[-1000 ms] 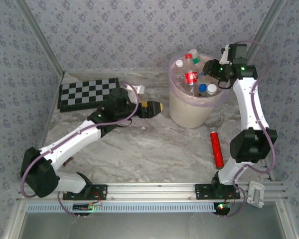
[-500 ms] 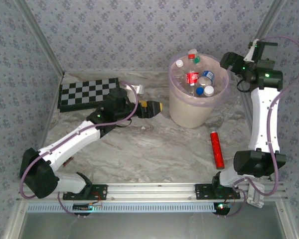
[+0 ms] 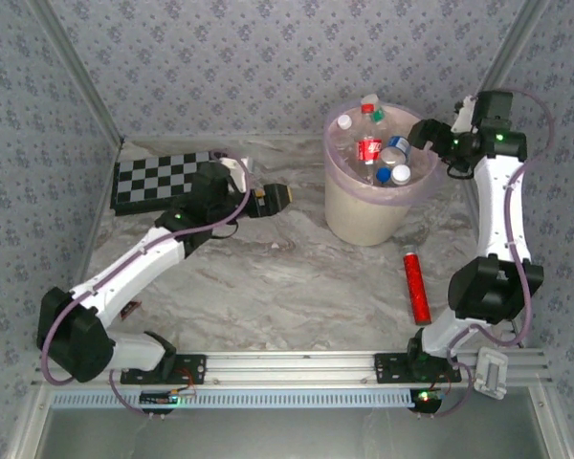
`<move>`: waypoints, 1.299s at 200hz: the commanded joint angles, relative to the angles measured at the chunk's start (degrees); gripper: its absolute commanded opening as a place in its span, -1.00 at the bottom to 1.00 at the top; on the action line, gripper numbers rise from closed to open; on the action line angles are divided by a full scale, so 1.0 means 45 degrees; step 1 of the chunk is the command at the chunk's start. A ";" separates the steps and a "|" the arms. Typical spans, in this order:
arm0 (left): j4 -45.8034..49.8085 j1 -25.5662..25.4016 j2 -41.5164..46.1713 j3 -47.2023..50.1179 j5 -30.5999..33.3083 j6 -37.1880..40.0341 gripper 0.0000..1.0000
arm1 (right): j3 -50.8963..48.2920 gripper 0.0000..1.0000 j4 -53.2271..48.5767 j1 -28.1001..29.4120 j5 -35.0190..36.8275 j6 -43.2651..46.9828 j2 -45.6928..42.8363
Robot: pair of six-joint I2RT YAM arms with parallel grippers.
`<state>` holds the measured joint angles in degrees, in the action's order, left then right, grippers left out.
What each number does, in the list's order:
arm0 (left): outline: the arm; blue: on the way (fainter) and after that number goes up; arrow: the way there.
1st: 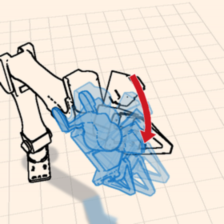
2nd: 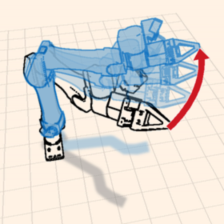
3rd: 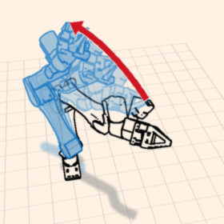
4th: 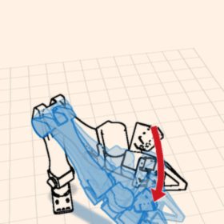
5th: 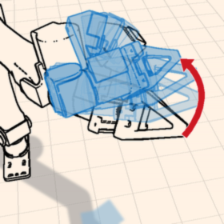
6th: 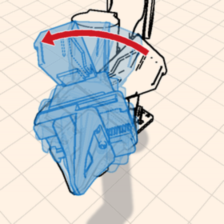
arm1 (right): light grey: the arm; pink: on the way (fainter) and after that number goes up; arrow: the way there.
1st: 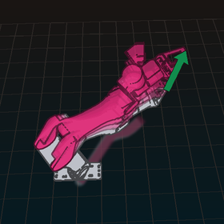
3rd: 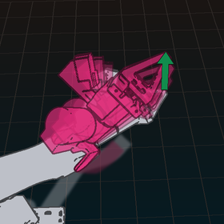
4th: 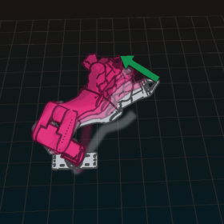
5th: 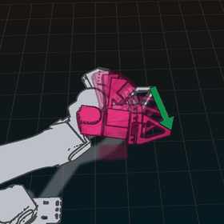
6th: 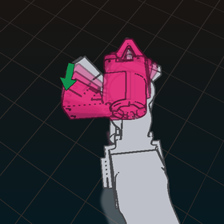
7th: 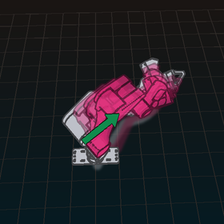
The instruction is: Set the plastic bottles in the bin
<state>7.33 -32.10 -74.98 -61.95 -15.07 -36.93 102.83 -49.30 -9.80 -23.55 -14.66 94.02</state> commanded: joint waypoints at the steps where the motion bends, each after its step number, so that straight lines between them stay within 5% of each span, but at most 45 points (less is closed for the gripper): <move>1: 0.0752 0.0475 0.0956 0.0192 0.0798 0.0318 0.98 | -0.0595 0.91 0.0737 0.0461 -0.2074 0.0385 -0.0255; 46: 0.2299 0.2367 0.3052 0.1672 0.3267 0.0403 0.98 | -0.1992 0.88 0.2106 0.2508 -0.2595 -0.0389 -0.0720; 115: 0.4224 0.5183 0.6855 0.4471 0.6211 0.1085 0.98 | -0.3666 0.91 0.6319 0.6654 -0.0179 -0.3493 -0.1247; 148: 0.3059 0.5531 0.7112 0.5653 0.6797 0.1719 0.98 | -0.3163 1.00 0.5037 0.5377 0.1048 -0.1997 -0.1945; 182: 0.1024 0.5521 0.5961 0.6690 0.7708 0.2627 0.98 | -0.6114 1.00 0.5635 0.3599 0.3588 -0.0493 -0.3910; 225: -0.2262 0.5530 0.4123 0.7476 0.8458 0.4266 0.98 | -1.1002 1.00 0.8628 0.3072 0.7245 0.1887 -0.4863; 260: -0.4282 0.5470 0.2410 0.7409 0.8587 0.5914 0.98 | -1.4029 1.00 1.3680 0.2713 0.8773 0.2224 -0.3765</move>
<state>-1.15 -7.49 -60.58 -27.66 21.26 -17.87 45.41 -5.80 3.38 6.92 -8.34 73.80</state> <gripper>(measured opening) 0.989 0.997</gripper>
